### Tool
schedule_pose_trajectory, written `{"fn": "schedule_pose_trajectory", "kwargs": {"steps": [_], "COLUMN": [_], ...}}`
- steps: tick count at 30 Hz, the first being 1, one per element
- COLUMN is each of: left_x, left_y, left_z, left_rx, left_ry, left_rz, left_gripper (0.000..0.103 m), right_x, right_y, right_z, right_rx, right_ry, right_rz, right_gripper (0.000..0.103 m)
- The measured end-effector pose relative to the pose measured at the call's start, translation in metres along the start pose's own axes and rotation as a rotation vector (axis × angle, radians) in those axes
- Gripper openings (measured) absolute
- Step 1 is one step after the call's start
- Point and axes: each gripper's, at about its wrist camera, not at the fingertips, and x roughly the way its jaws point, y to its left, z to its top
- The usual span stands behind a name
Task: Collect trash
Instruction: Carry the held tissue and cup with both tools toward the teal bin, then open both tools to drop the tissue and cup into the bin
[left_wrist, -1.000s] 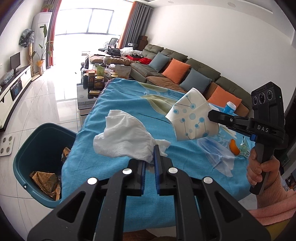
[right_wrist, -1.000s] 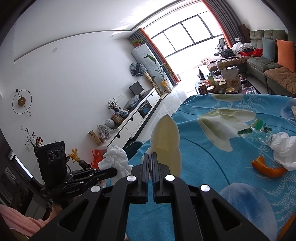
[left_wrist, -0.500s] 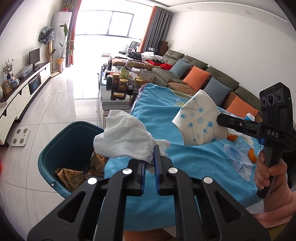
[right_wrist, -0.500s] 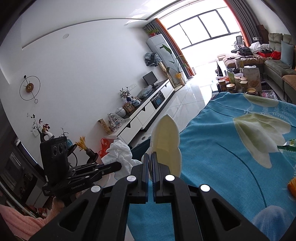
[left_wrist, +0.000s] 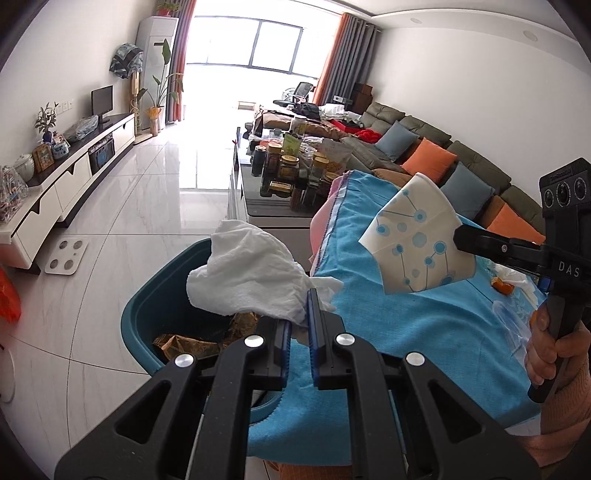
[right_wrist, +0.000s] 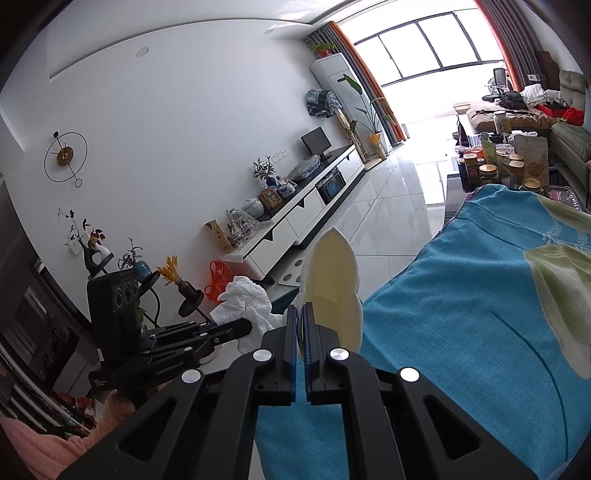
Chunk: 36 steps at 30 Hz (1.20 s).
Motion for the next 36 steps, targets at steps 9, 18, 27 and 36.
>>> {"fn": "schedule_pose_trajectory", "kwargs": {"steps": [9, 18, 27, 36], "left_x": [0.02, 0.043, 0.068, 0.094], "left_y": [0.019, 0.028, 0.04, 0.053], "left_z": [-0.004, -0.01, -0.015, -0.019], "left_rx": [-0.04, -0.06, -0.078, -0.123], "left_ry": [0.034, 0.074, 0.118, 0.145], "left_rz": [0.038, 0.062, 0.082, 0.099], "left_gripper": [0.009, 0.009, 0.009, 0.011], "right_x": [0.029, 0.056, 0.084, 0.112], "right_y": [0.012, 0.024, 0.03, 0.032], "right_z": [0.009, 0.012, 0.01, 0.008], "right_rx": [-0.026, -0.052, -0.069, -0.062], "right_ry": [0.039, 0.087, 0.138, 0.191], "right_rz": [0.003, -0.007, -0.016, -0.018], "right_gripper": [0.002, 0.002, 0.002, 0.003]}}
